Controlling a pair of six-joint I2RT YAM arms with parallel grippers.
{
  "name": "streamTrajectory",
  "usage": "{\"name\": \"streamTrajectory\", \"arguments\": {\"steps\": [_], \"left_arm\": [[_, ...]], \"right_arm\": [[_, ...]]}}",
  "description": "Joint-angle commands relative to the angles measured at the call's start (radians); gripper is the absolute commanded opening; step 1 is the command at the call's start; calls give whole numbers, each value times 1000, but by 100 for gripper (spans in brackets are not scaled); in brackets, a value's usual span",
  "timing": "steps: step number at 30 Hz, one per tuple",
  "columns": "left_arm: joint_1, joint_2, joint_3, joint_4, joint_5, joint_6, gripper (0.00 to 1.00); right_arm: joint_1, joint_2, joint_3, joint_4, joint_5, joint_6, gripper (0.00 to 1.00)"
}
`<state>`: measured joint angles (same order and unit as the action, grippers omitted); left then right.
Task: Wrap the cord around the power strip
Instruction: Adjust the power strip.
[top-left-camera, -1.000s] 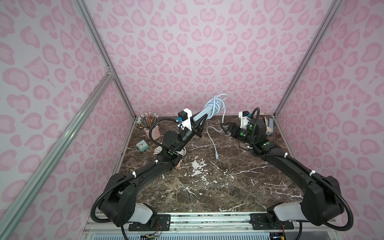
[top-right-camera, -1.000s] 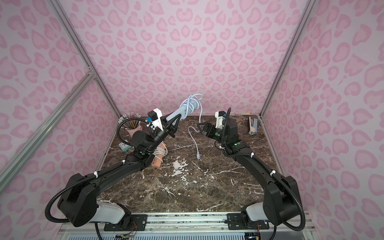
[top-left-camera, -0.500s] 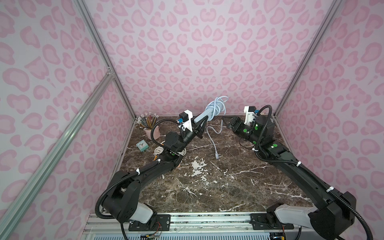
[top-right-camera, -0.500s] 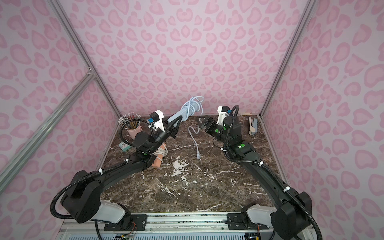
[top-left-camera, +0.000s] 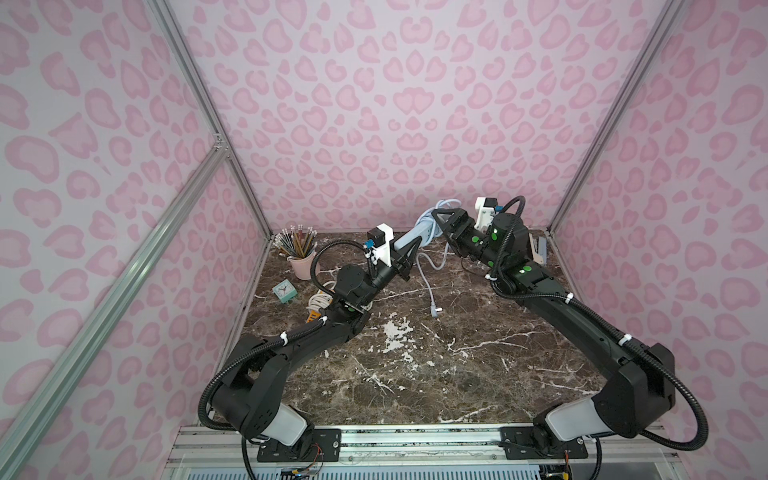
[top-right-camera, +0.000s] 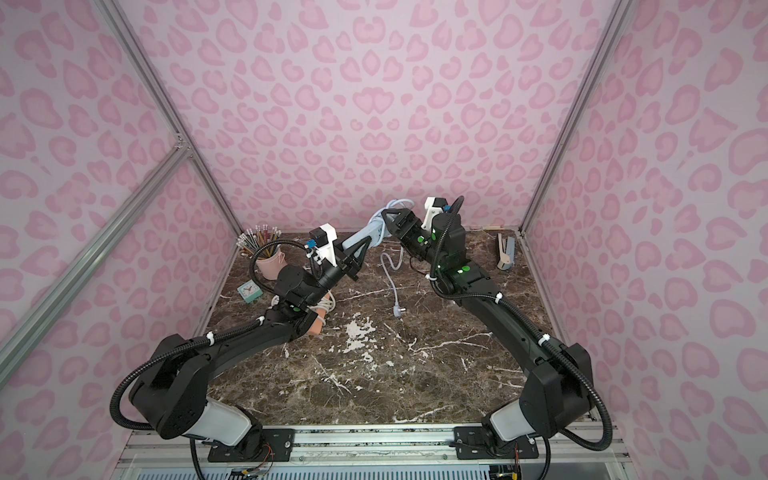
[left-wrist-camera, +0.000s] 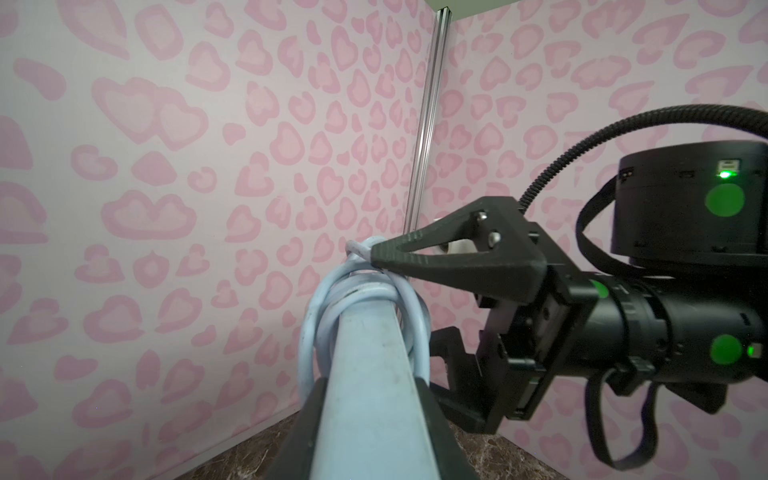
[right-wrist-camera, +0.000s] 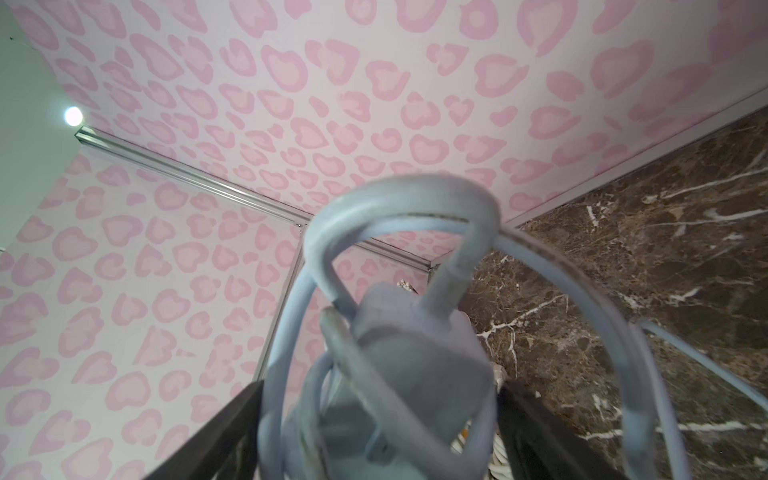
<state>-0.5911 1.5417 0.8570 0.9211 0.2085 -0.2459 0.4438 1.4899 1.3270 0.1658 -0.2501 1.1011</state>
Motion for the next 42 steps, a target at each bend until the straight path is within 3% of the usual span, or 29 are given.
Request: {"name": "streamTrajectory", "arguments": {"steps": [1, 3, 7, 10, 13, 16, 24, 30, 34, 38, 42], "left_arm": [[-4, -2, 0, 65, 14, 35, 3], [-7, 4, 8, 53, 18, 48, 3], [-15, 7, 25, 0, 42, 74, 4], [-16, -1, 67, -168, 65, 97, 20], [-15, -17, 98, -361, 72, 107, 42], [-11, -11, 148, -581, 88, 102, 55], [29, 94, 317, -969, 185, 83, 64], [71, 101, 338, -1005, 206, 44, 55], [73, 90, 343, -1007, 207, 39, 37], [73, 79, 343, -993, 204, 41, 26], [74, 62, 347, -968, 185, 21, 4]], "right_arm": [[1, 27, 25, -16, 12, 45, 89], [0, 40, 26, -11, 29, 56, 88], [-8, 70, 56, 18, 26, 34, 69], [-10, 91, 78, 11, 30, -30, 49], [-10, 108, 95, -7, 26, -88, 37], [-4, 121, 114, -33, 15, -148, 32], [49, 116, 132, -90, 70, -287, 29], [98, 119, 173, -143, 133, -381, 29], [108, 125, 182, -141, 140, -388, 29], [112, 128, 190, -130, 122, -373, 31], [113, 120, 195, -135, 112, -379, 54]]}}
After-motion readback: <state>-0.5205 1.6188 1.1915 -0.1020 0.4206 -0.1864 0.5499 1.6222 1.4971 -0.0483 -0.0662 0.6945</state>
